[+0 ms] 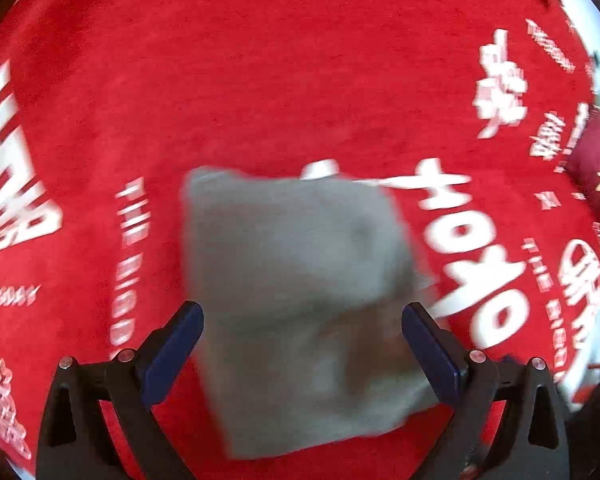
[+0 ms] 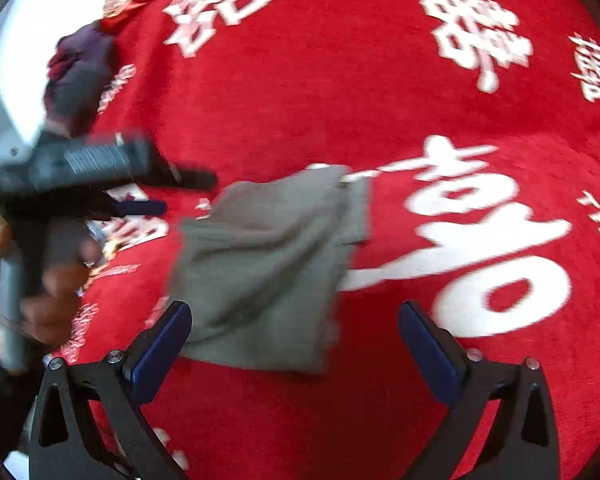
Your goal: Fold small clothes
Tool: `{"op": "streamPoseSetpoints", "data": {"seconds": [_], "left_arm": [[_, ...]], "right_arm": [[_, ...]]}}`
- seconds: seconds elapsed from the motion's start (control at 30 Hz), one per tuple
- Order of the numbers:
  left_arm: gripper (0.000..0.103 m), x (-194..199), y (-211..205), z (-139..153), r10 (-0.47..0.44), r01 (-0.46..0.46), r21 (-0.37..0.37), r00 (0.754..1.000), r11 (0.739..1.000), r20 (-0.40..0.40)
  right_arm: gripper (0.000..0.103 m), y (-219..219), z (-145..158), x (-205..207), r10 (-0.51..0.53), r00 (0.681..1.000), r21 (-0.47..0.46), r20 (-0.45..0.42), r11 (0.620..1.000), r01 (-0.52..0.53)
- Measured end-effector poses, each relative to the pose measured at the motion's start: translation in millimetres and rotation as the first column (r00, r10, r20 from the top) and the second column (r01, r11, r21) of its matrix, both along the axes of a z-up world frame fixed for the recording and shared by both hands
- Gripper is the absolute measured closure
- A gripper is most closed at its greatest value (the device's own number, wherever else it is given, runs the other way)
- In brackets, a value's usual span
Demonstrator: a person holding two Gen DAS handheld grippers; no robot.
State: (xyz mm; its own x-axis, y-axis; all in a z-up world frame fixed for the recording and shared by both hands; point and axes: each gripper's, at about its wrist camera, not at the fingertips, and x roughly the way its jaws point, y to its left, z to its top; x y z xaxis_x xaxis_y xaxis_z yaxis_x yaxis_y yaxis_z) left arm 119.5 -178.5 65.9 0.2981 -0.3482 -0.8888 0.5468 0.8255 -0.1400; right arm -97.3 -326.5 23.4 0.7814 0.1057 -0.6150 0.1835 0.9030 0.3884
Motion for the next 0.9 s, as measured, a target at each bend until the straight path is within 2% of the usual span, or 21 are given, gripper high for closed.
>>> {"op": "streamPoseSetpoints", "data": {"seconds": [0.07,0.13,0.2,0.27,0.33,0.4,0.43,0.47,0.5,0.53,0.63,0.7,0.77,0.83,0.9], "left_arm": [[0.003,5,31,-12,0.071,-0.071,-0.006,0.997,0.997,-0.002],[0.003,15,58,-27,0.171,-0.171,0.008,0.984,0.985,-0.046],[0.003,21,65,-37,0.2,-0.199,0.021,0.977,0.98,-0.073],[0.003,16,56,-39,0.193,-0.191,0.049,0.981,0.98,-0.032],[0.003,0,30,-46,0.138,-0.137,0.094,0.99,0.986,0.001],[0.006,-25,-5,-64,-0.015,0.022,0.155,0.999,0.988,-0.047],[0.006,-41,-16,-69,-0.081,0.09,0.166,0.995,0.982,-0.059],[0.006,-50,-20,-70,-0.097,0.101,0.172,0.995,0.98,-0.034],[0.006,-58,-16,-67,-0.104,0.105,0.149,0.994,0.983,-0.011],[0.006,-59,-12,-67,-0.103,0.105,0.123,0.994,0.987,-0.021],[0.006,-53,24,-63,-0.059,0.062,0.031,0.995,0.998,-0.078],[0.006,-50,42,-62,-0.031,0.032,0.002,0.994,0.999,-0.109],[0.006,-44,61,-61,0.006,-0.006,0.004,0.994,1.0,-0.107],[0.006,-42,72,-64,0.02,-0.019,0.011,0.994,1.0,-0.105],[0.006,-40,81,-67,0.03,-0.029,0.007,0.993,1.0,-0.118]], "right_arm": [[0.0,15,6,9,0.013,1.0,-0.013,0.008,1.0,-0.013],[0.0,31,11,18,0.011,1.0,-0.088,0.0,0.996,-0.011],[0.0,39,16,22,0.005,1.0,-0.141,-0.013,0.99,-0.006],[0.0,40,26,19,-0.014,1.0,-0.181,-0.011,0.983,0.012],[0.0,35,32,12,-0.034,0.999,-0.203,-0.014,0.979,0.03],[0.0,25,39,6,-0.062,0.998,-0.217,-0.023,0.975,0.055],[0.0,19,43,2,-0.073,0.997,-0.221,-0.025,0.973,0.066],[0.0,14,48,-1,-0.079,0.997,-0.225,-0.026,0.972,0.071],[0.0,11,52,-2,-0.078,0.996,-0.23,-0.029,0.971,0.07],[0.0,11,55,-2,-0.068,0.997,-0.238,-0.032,0.97,0.058],[0.0,23,60,13,0.027,0.998,-0.286,-0.049,0.957,-0.04],[0.0,34,51,31,0.082,0.994,-0.282,-0.079,0.954,-0.101],[0.007,42,36,50,0.135,0.984,-0.234,-0.12,0.959,-0.16],[0.033,51,21,64,0.179,0.968,-0.223,-0.175,0.951,-0.216],[0.041,58,-1,76,0.186,0.94,-0.241,-0.284,0.935,-0.258]]}}
